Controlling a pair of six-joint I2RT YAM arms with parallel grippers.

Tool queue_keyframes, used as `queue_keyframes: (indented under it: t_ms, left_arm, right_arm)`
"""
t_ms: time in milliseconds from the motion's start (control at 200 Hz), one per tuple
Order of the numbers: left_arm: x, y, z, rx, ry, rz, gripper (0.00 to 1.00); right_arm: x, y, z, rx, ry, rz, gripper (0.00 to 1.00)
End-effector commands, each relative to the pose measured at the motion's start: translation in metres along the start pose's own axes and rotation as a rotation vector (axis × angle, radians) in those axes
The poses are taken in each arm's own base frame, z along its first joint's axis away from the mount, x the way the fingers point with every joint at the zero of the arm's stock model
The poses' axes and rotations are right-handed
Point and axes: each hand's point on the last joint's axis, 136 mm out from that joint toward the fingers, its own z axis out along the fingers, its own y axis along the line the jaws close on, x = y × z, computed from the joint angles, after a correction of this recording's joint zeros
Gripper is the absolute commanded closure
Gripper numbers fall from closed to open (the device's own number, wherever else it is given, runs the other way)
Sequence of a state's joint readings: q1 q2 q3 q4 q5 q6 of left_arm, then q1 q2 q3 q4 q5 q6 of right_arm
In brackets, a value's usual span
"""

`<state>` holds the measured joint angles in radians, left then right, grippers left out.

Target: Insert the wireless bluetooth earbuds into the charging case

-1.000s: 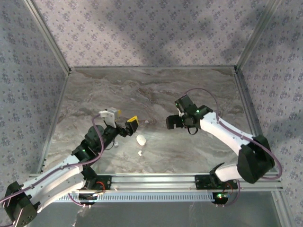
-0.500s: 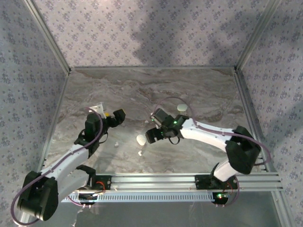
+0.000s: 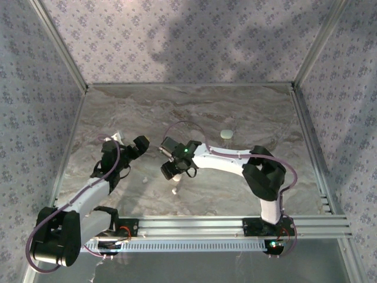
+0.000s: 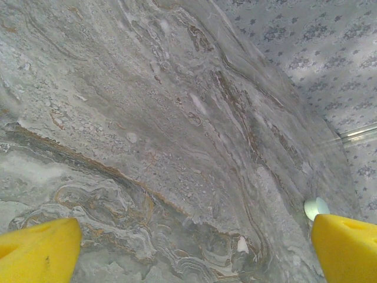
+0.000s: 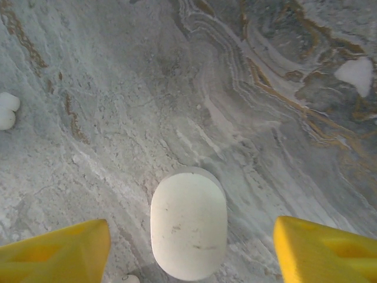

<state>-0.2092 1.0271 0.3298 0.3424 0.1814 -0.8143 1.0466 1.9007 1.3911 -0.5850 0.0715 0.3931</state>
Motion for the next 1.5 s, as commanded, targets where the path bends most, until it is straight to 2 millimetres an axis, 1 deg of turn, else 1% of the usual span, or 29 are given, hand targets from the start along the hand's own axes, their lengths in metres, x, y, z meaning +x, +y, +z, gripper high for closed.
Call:
queue_keyframes:
  t_ms: [0,115,390,460,500,615,685,755,820,1019,1149,1274,1404,1494]
  left_arm:
    - [-0.008,-0.012,-0.005,0.053,-0.027,-0.008,0.0]
    - [-0.009,-0.013,-0.006,0.058,-0.029,-0.007,0.0]
    - [-0.008,-0.015,-0.006,0.067,-0.027,-0.01,0.0]
    - [-0.009,-0.016,-0.007,0.07,-0.028,-0.009,0.0]
    - [-0.009,-0.016,-0.007,0.07,-0.028,-0.009,0.0]
    - [-0.009,-0.016,-0.007,0.072,-0.028,-0.009,0.0]
    - [-0.009,-0.016,-0.007,0.073,-0.028,-0.009,0.0]
    - [-0.009,-0.017,-0.007,0.075,-0.029,-0.008,0.0]
    - [-0.009,-0.017,-0.008,0.077,-0.03,-0.009,0.0]
    - [-0.008,-0.017,-0.007,0.082,-0.028,-0.011,0.0]
    - [-0.008,-0.018,-0.006,0.085,-0.024,-0.01,0.0]
    - [-0.004,-0.024,-0.002,0.117,0.001,-0.008,0.0]
    - [0.007,-0.041,0.006,0.174,0.057,0.028,0.0]
    - [0.018,-0.059,0.012,0.213,0.102,0.079,0.0]
  right_arm:
    - [0.007,-0.001,0.005,0.054,0.055,-0.033,0.29]
    - [0.011,0.001,0.011,0.071,0.081,-0.044,0.35]
    - [0.02,0.003,0.02,0.077,0.12,-0.055,0.44]
    - [0.021,0.005,0.02,0.075,0.123,-0.055,0.45]
    - [0.022,0.005,0.021,0.074,0.126,-0.056,0.48]
    - [0.024,0.006,0.021,0.074,0.132,-0.058,0.49]
    - [0.024,0.006,0.021,0.076,0.133,-0.059,0.54]
    - [0.024,0.006,0.021,0.075,0.135,-0.058,0.56]
    - [0.024,0.007,0.02,0.071,0.135,-0.056,0.61]
    - [0.022,0.005,0.018,0.076,0.127,-0.045,0.61]
    - [0.019,-0.001,0.01,0.077,0.107,-0.01,0.61]
    - [0.015,-0.014,0.0,0.07,0.078,0.041,0.61]
    - [0.015,-0.034,-0.008,0.036,0.056,0.113,0.61]
    - [0.016,-0.047,-0.013,-0.005,0.04,0.167,0.61]
